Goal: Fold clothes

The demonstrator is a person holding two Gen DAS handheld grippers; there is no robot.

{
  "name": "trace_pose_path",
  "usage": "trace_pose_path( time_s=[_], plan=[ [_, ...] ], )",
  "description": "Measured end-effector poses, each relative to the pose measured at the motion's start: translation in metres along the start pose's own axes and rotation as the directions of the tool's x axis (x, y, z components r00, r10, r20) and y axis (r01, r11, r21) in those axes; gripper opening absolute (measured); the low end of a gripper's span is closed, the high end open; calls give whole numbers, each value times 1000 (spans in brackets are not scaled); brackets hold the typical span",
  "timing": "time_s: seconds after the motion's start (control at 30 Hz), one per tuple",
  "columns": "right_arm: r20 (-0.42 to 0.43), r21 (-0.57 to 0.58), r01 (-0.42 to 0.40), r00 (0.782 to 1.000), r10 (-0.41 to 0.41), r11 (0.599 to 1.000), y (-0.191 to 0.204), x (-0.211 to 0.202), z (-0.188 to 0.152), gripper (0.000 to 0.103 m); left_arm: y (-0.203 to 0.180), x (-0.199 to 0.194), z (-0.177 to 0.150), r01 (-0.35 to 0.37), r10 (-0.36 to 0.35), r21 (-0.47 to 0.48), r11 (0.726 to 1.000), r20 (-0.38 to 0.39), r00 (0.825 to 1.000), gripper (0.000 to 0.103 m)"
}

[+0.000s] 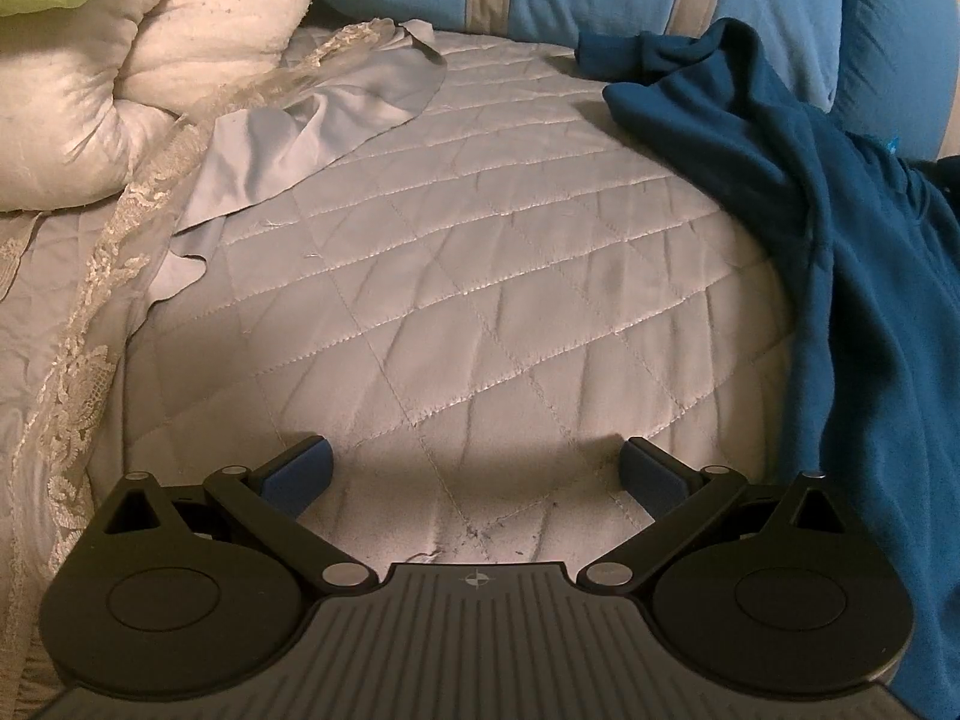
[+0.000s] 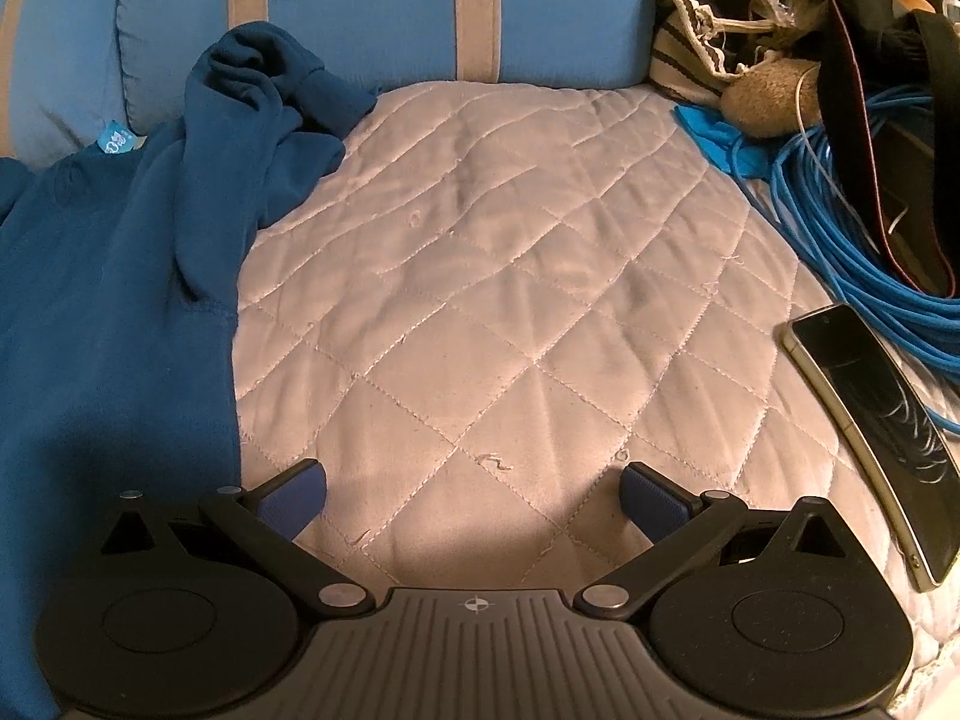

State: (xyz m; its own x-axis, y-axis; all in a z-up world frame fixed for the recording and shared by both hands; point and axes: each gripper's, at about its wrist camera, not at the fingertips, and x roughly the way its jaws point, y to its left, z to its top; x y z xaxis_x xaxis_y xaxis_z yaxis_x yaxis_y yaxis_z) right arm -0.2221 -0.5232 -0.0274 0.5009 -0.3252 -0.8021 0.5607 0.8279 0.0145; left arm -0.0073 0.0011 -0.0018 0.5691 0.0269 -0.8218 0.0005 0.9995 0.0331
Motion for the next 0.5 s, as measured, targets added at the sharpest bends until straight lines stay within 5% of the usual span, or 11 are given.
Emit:
trace_pose_path(
  time_s=[0.5],
  plan=[
    [-9, 3, 3, 1000, -3, 1000, 0, 3, 0, 103, -5, 1, 2, -20, 20, 7, 1000, -18, 1000, 103]
  ],
)
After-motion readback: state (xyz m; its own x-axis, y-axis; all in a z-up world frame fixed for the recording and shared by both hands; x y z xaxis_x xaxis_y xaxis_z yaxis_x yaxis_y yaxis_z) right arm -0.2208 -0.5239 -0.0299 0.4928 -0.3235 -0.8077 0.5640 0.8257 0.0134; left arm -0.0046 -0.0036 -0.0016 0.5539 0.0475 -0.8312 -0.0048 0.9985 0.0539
